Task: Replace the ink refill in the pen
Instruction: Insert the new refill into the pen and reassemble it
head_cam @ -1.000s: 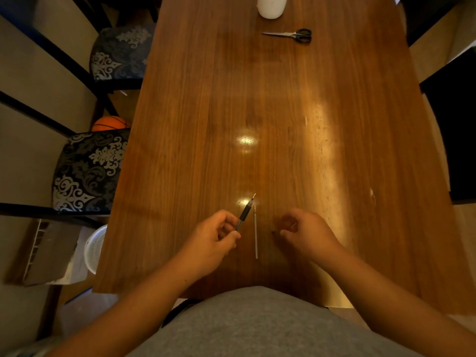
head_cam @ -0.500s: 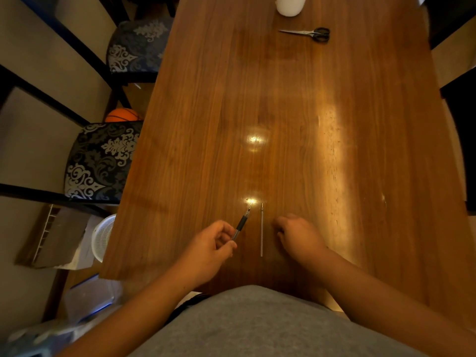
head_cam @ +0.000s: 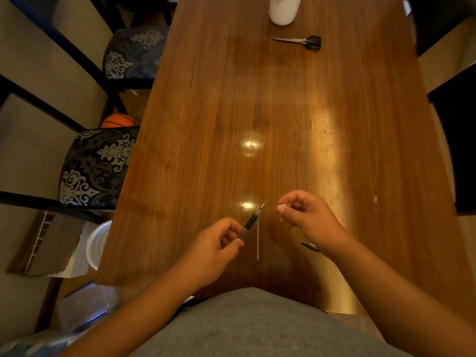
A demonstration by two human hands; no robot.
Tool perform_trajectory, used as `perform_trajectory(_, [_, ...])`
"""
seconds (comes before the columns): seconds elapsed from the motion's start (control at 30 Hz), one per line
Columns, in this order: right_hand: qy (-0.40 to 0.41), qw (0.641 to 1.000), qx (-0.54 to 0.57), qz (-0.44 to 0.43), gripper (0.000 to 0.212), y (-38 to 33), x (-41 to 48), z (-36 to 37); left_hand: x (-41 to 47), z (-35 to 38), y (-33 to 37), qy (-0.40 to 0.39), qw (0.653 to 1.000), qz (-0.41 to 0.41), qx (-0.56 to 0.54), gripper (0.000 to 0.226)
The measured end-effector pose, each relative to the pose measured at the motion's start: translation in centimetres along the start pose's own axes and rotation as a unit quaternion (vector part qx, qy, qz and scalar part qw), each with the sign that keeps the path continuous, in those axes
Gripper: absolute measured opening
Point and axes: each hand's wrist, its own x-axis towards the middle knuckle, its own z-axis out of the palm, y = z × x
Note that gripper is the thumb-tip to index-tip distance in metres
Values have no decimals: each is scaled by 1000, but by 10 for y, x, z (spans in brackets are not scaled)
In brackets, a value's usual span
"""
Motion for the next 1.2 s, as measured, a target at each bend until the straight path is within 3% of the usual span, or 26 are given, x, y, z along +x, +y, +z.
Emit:
perform_trajectory(0.3, [13,992,115,-55,2,-42,-21,-5,9,9,31,-12,998,59,-13,32])
perform_trajectory(0.57, [19,993,98,-67,6,-45,-28,-9,14,12,48,-26,996,88,-19,28])
perform_trajectory(0.73, [14,993,89,-72,1,-47,-30,-8,13,10,55,-40,996,80,-23,29])
perform_trajectory(0.93, [18,992,99,-80,20,-60,-31,-6,13,3,57,-109,984,32,-138,31])
perform_trajectory(1.2, [27,991,106,-82,22,-67,-26,-2,18,-1,60,-95,985,46,-140,30])
